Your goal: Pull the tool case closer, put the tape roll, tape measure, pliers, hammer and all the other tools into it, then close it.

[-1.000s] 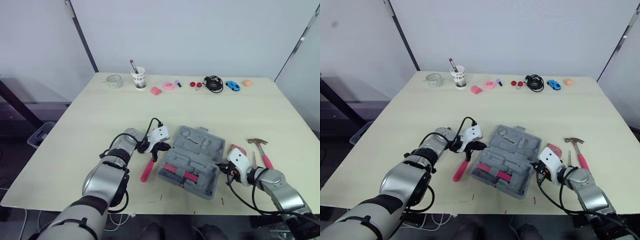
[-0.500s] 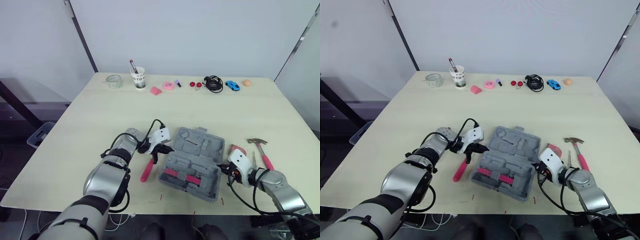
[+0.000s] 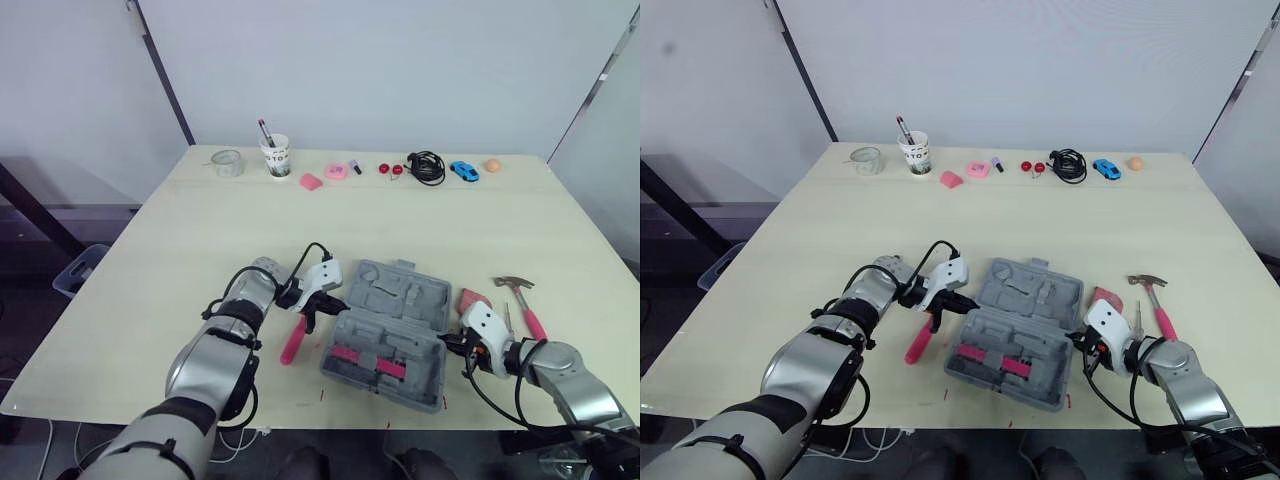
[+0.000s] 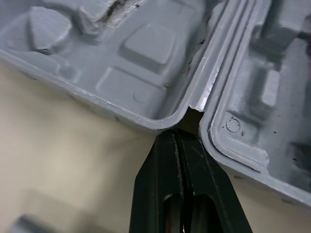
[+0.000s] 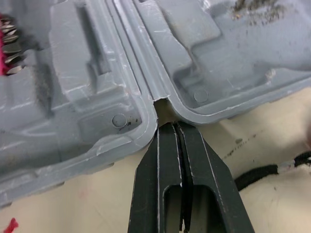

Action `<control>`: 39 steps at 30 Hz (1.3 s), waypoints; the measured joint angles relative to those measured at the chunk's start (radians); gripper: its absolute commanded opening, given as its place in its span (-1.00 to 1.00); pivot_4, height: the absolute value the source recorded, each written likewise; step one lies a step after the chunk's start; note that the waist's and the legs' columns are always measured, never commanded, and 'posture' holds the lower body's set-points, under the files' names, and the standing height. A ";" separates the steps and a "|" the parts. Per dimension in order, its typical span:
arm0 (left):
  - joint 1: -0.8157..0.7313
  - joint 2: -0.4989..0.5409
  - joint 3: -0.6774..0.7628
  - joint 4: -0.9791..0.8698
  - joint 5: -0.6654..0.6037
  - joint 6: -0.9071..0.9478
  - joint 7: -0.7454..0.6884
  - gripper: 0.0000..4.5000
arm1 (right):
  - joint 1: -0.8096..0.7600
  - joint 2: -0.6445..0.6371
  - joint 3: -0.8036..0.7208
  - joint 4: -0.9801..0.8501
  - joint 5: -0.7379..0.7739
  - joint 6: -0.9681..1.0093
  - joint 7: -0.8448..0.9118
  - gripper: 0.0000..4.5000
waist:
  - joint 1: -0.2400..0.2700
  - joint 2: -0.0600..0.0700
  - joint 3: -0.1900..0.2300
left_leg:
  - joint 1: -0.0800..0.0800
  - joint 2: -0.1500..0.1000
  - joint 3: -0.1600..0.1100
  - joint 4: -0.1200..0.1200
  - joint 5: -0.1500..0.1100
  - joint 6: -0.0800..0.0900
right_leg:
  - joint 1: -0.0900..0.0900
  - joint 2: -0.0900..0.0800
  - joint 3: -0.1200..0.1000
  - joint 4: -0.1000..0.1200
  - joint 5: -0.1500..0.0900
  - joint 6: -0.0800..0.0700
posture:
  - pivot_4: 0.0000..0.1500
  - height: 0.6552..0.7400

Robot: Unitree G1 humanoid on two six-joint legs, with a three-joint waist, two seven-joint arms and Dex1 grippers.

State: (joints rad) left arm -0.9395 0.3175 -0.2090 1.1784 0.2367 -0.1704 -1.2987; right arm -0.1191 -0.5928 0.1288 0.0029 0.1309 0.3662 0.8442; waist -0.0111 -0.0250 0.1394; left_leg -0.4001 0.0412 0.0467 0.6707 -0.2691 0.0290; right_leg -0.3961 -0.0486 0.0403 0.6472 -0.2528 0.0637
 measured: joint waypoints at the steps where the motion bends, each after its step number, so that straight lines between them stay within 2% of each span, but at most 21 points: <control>1: 0.013 0.006 -0.001 -0.020 -0.001 0.004 -0.005 -0.99 | 0.000 -0.001 0.000 0.000 0.001 0.000 0.005 -1.00 | 0.000 0.000 0.000 | 0.000 0.000 0.000 0.000 0.000 0.000 | 0.000 0.000 0.000 0.000 0.000 0.000 | 1.00 1.00; 13: 0.183 0.060 -0.026 -0.347 -0.034 0.134 -0.047 -0.99 | 0.019 -0.012 0.000 -0.008 0.028 0.004 0.052 -1.00 | -0.002 0.000 0.000 | 0.001 0.000 0.000 0.000 0.000 0.000 | 0.000 0.000 0.000 0.001 0.000 0.000 | 1.00 1.00; 27: 0.426 0.164 -0.061 -0.814 -0.084 0.394 -0.043 -0.99 | 0.073 -0.015 0.002 -0.092 0.038 0.025 0.067 -1.00 | -0.001 0.001 -0.001 | 0.002 0.001 0.000 0.000 0.000 0.000 | 0.000 0.000 0.001 0.002 0.000 0.000 | 1.00 1.00; 39: 0.532 0.231 -0.075 -1.004 -0.142 0.536 -0.010 -0.99 | 0.093 -0.009 0.011 -0.121 0.041 0.042 0.070 -1.00 | -0.002 0.001 -0.001 | 0.003 0.001 0.000 0.000 0.000 0.000 | 0.000 0.000 0.001 0.003 0.000 0.000 | 1.00 1.00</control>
State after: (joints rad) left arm -0.4073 0.5481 -0.2836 0.1746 0.0947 0.3660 -1.3083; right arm -0.0262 -0.6022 0.1398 -0.1185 0.1719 0.4085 0.9145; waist -0.0132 -0.0238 0.1388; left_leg -0.3975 0.0418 0.0470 0.6707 -0.2691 0.0290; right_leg -0.3961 -0.0486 0.0413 0.6501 -0.2530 0.0632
